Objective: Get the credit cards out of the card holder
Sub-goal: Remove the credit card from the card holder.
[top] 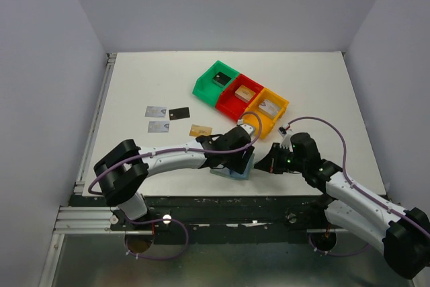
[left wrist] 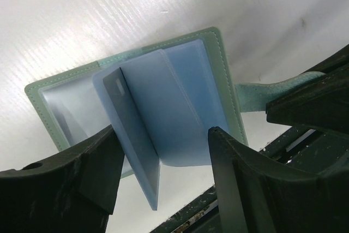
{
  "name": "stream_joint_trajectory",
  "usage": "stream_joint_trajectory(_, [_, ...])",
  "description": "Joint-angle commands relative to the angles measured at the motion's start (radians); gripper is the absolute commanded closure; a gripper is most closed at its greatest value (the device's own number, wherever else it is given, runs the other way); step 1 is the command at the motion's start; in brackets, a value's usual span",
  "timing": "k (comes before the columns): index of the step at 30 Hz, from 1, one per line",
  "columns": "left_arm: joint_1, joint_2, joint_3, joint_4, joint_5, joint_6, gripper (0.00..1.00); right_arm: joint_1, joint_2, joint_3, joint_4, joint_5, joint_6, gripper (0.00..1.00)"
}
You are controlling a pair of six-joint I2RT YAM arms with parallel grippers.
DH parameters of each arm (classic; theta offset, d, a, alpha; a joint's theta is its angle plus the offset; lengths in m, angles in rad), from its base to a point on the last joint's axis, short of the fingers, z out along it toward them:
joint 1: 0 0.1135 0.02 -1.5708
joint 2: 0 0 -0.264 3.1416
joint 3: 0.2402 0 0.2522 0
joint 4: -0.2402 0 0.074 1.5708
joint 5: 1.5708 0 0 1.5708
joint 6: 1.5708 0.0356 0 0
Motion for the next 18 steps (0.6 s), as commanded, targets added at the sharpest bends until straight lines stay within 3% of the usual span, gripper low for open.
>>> stream_joint_trajectory(1, [0.003,-0.041,-0.01,-0.029,-0.073,-0.008,0.25,0.003,-0.011,0.001,-0.007,0.01,-0.005,1.0])
stream_joint_trajectory(10, [0.003,-0.047,-0.022,-0.03,-0.098,-0.01,0.27,0.003,-0.009,0.0,-0.007,0.011,-0.005,1.0])
stream_joint_trajectory(18, [0.002,-0.061,-0.034,0.0,-0.069,-0.011,0.34,0.003,-0.012,-0.003,-0.009,0.019,-0.004,1.0])
